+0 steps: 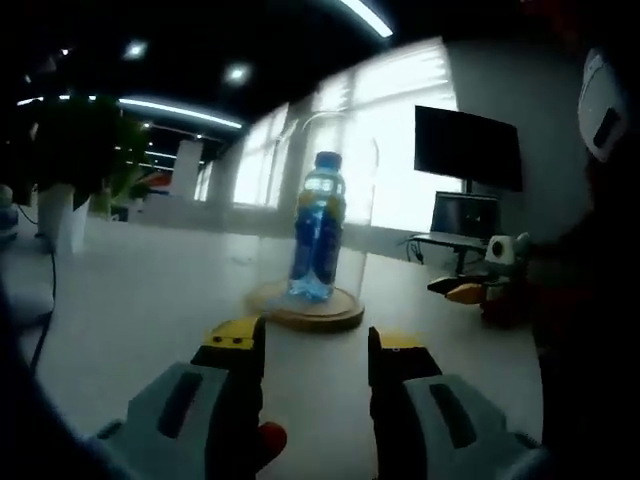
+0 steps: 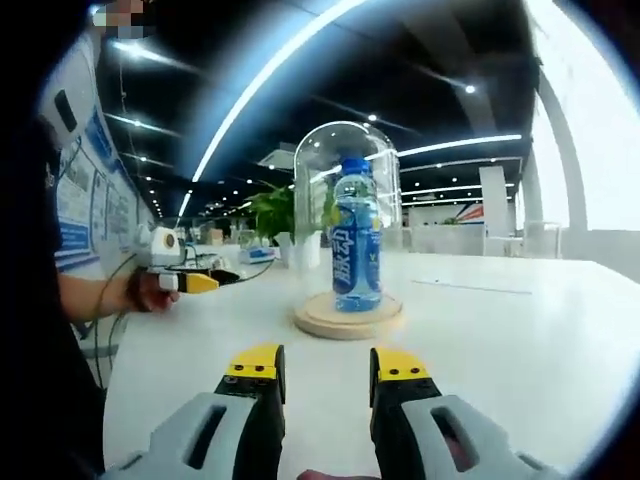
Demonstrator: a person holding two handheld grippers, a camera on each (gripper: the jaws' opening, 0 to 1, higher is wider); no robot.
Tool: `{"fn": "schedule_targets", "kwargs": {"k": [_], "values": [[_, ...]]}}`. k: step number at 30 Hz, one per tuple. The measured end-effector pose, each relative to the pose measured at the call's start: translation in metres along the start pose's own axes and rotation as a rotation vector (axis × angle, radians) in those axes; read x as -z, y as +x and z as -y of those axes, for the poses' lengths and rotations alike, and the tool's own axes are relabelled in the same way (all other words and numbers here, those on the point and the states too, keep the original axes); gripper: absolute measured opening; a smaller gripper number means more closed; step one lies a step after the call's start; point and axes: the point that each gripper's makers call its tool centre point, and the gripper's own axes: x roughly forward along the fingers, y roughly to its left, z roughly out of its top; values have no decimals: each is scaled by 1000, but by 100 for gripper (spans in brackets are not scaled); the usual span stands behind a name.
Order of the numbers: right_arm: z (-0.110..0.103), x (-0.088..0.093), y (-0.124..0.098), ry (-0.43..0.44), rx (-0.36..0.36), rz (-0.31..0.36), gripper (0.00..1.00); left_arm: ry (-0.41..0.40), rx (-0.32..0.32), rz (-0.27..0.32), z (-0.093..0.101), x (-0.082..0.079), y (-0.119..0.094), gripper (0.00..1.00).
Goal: Open the cover put in the Mizone put the cover back on
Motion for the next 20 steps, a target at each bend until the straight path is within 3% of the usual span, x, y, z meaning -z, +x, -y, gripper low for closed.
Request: {"fn": "schedule_targets", "kwargs": {"k": [20], "values": [[2, 2, 1, -38, 13, -10, 26, 4, -7, -3, -1, 1, -1, 32]]}}
